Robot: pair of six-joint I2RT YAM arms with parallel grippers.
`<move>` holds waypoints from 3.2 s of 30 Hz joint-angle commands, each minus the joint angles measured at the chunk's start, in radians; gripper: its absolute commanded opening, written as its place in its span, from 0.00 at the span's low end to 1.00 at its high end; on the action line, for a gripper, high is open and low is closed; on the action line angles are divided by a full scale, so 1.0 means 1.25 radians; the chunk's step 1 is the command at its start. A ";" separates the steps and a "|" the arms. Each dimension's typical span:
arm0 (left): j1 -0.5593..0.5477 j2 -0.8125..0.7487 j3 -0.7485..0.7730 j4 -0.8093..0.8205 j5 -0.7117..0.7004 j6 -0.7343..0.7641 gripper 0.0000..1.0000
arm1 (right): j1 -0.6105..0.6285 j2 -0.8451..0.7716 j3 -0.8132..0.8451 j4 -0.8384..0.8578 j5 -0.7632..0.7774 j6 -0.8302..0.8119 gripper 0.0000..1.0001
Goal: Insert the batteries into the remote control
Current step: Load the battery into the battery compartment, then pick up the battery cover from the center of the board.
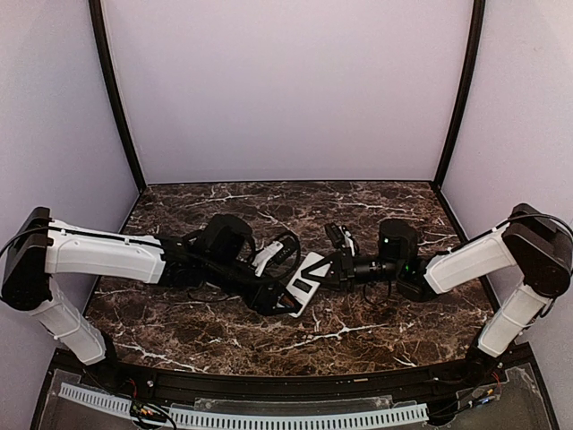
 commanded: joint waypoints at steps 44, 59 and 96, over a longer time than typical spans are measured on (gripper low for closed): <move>0.277 0.034 -0.036 -0.350 -0.447 0.054 0.85 | -0.131 -0.095 -0.055 -0.063 -0.037 -0.103 0.00; 0.277 0.127 0.002 -0.307 -0.450 0.054 0.66 | -0.138 -0.086 -0.061 -0.049 -0.041 -0.099 0.00; -0.033 -0.100 0.096 -0.257 -0.391 0.074 0.35 | -0.115 -0.026 -0.102 0.062 0.063 0.002 0.00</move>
